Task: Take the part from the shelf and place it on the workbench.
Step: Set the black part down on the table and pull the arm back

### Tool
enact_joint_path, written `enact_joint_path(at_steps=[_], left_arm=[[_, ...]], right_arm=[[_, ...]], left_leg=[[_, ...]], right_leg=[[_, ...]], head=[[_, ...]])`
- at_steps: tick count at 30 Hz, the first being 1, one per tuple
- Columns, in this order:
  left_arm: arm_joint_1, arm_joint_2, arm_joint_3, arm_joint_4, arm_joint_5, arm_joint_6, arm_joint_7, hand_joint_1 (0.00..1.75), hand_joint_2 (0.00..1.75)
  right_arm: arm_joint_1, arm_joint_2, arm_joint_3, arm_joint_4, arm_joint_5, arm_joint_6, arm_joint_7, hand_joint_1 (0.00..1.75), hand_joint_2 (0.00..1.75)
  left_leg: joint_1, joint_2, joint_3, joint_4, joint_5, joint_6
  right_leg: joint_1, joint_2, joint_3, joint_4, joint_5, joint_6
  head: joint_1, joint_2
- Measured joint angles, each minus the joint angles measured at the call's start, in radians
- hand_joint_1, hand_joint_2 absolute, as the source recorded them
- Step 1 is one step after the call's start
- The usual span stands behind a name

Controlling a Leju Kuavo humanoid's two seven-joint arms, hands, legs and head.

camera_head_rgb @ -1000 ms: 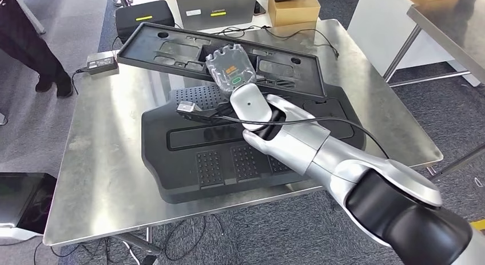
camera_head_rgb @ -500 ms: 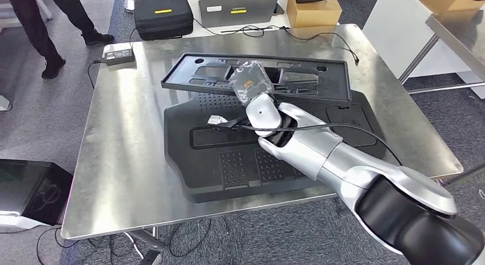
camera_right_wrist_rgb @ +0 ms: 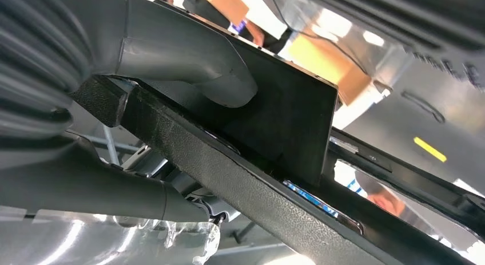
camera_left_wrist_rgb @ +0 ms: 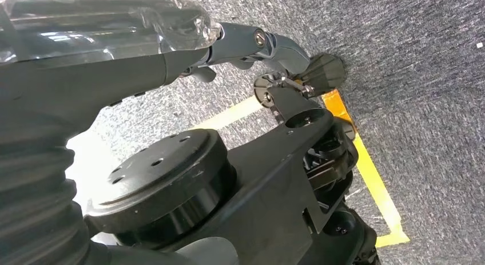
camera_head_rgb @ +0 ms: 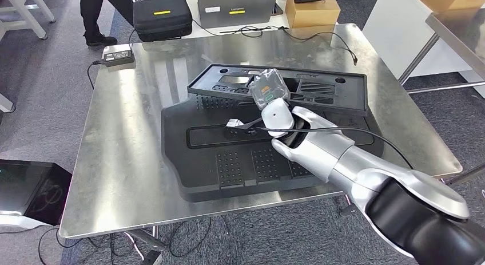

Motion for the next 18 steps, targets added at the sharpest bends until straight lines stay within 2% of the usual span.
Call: enact_joint_path(at_steps=[9, 13, 14, 18], left_arm=[[0.000, 0.000, 0.000, 0.000, 0.000, -0.002, 0.000, 0.00, 1.75], [0.000, 0.000, 0.000, 0.000, 0.000, -0.004, 0.000, 0.00, 1.75], [0.000, 0.000, 0.000, 0.000, -0.001, -0.005, 0.000, 0.00, 1.75], [0.000, 0.000, 0.000, 0.000, -0.002, -0.005, -0.003, 0.00, 0.00]], right_arm=[[0.010, -0.018, 0.000, 0.002, -0.005, -0.001, 0.001, 1.75, 1.75], [0.010, -0.021, 0.000, 0.003, -0.007, -0.005, 0.001, 0.00, 0.00], [0.010, -0.021, 0.000, 0.003, -0.008, -0.010, 0.001, 0.00, 0.00], [0.011, -0.022, 0.000, 0.005, -0.015, -0.043, -0.001, 0.00, 0.00]], left_leg=[[0.002, 0.000, 0.001, -0.001, 0.000, 0.000], [0.002, 0.000, 0.001, -0.001, 0.000, 0.000], [0.002, 0.000, 0.001, -0.001, 0.000, 0.000], [0.002, 0.000, 0.002, -0.001, 0.000, 0.000]], right_leg=[[0.001, 0.000, 0.000, 0.002, -0.001, -0.002], [0.001, 0.000, 0.000, 0.002, -0.002, -0.002], [0.001, 0.000, 0.000, 0.002, -0.002, -0.002], [0.001, 0.000, 0.000, 0.002, -0.002, -0.003]], head=[[-0.001, 0.000], [-0.001, 0.000], [-0.001, 0.000], [0.000, 0.000]])
